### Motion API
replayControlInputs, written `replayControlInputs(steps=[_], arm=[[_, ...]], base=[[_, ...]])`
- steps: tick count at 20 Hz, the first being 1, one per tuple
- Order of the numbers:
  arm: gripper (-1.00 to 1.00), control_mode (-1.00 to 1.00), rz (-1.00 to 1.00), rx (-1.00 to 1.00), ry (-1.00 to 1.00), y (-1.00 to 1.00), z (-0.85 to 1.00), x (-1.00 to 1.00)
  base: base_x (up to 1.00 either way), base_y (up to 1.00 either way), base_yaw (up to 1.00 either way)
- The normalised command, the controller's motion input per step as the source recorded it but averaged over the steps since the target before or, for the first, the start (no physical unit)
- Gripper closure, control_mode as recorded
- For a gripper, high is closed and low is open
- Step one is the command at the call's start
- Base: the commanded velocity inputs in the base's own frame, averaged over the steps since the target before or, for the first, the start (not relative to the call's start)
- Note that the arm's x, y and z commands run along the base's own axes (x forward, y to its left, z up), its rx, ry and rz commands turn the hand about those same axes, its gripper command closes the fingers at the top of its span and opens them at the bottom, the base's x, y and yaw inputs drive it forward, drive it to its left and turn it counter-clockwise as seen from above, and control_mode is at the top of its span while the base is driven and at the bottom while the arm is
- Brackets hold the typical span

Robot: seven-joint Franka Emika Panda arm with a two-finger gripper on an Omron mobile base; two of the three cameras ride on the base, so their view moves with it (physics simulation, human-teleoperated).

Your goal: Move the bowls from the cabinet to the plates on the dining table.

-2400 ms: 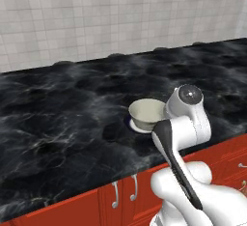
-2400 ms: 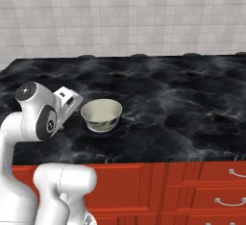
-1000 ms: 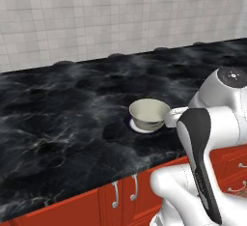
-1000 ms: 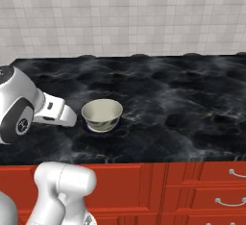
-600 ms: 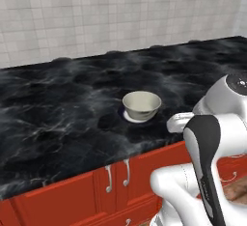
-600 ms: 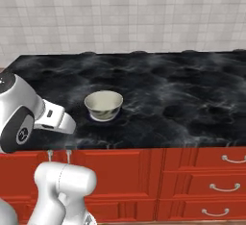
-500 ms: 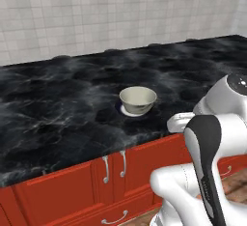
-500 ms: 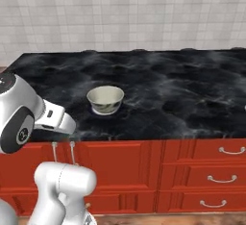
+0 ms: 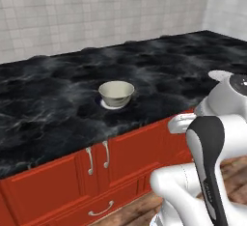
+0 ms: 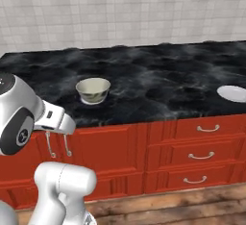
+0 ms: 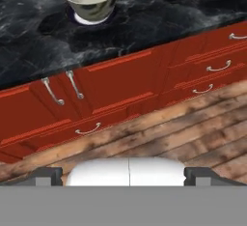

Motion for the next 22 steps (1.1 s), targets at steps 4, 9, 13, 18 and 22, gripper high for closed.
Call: replayControlInputs(steps=[4,9,13,18,22], arm=[[-1.0,1.0,0.0,0.0,0.0,0.0,0.0,0.0],[-1.0,1.0,0.0,0.0,0.0,0.0,0.0,0.0],[-1.0,1.0,0.0,0.0,0.0,0.0,0.0,0.0],[-1.0,1.0,0.0,0.0,0.0,0.0,0.0,0.0],[-1.0,1.0,0.0,0.0,0.0,0.0,0.0,0.0]], base=[[0.0,-0.01,-0.71],[0.0,-0.02,-0.76],[0.15,-0.19,-0.6],[0.9,-0.29,-0.33],[1.0,-0.33,-0.27]])
